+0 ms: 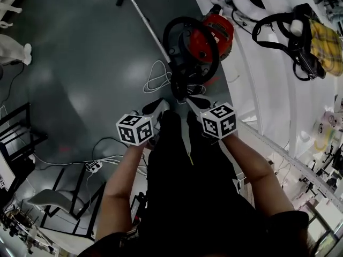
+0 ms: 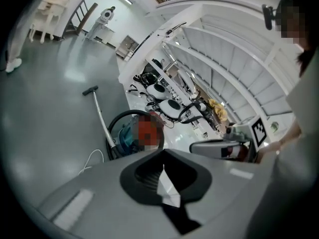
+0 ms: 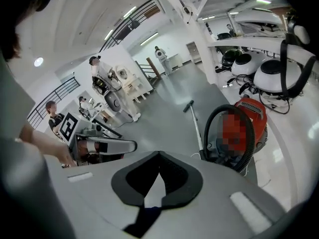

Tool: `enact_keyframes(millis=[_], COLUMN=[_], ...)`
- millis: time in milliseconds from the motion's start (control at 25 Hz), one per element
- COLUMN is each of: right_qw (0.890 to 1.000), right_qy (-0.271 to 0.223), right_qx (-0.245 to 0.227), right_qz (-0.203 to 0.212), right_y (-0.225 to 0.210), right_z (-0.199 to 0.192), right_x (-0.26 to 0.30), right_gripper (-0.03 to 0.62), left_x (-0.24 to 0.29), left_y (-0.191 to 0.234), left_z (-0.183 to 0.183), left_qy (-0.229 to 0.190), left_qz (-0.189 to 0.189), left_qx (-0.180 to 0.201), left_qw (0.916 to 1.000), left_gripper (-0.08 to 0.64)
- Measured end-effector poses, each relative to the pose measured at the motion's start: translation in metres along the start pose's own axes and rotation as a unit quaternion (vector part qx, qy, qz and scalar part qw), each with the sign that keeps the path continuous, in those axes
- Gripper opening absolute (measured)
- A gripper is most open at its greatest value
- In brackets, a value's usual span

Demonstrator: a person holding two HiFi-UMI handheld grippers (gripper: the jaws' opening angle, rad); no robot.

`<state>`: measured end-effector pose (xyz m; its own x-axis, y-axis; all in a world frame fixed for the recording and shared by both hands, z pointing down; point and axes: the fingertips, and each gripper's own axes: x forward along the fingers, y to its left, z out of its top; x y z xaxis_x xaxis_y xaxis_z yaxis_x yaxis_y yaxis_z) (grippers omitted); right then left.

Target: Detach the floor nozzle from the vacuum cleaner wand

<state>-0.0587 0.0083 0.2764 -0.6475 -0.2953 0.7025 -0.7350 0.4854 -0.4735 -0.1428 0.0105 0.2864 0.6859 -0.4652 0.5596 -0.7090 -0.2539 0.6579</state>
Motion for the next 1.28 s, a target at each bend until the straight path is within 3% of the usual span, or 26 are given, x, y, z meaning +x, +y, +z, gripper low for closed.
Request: enact_keyframes(millis=[200, 440, 640, 880, 1120, 1280], right_qw=[0.999, 0.999, 0.998, 0.992, 0.993, 0.991], right_qy=[0.034, 0.047, 0.062, 0.089, 0.093, 0.102], right_qx=[-0.026, -0.01, -0.025, -0.084, -0.072, -0.086], right_qz=[-0.015, -0.011, -0.002, -0.005, -0.021, -0.023], right_y=[-0.033, -0.075, -0.097, -0.117, -0.158, -0.174], right_z=[-0.009, -0.021, -0.025, -0.04, -0.048, -0.056], right_x=[0.024, 0.054, 0.092, 0.125, 0.159, 0.186], right_gripper=[-0.003, -0.003, -0.003, -0.003, -0.003, -0.003], left_x=[0.031, 0.066, 0.098, 0.127, 0.164, 0.191], left_y=[0.013, 0.046, 0.079, 0.098, 0.135, 0.153], left_z=[-0.013, -0.017, -0.025, -0.032, -0.045, -0.052], left_qy=[0.012, 0.007, 0.007, -0.001, 0.014, 0.022], left_qz=[0.015, 0.054, 0.076, 0.073, 0.088, 0.071], left_qx=[0.007, -0.012, -0.024, -0.058, -0.063, -0.066], left_qw=[0.9998, 0.9984, 0.9968, 0.9956, 0.994, 0.9951], left_gripper=[0.009, 0.009, 0.009, 0.009, 0.009, 0.009])
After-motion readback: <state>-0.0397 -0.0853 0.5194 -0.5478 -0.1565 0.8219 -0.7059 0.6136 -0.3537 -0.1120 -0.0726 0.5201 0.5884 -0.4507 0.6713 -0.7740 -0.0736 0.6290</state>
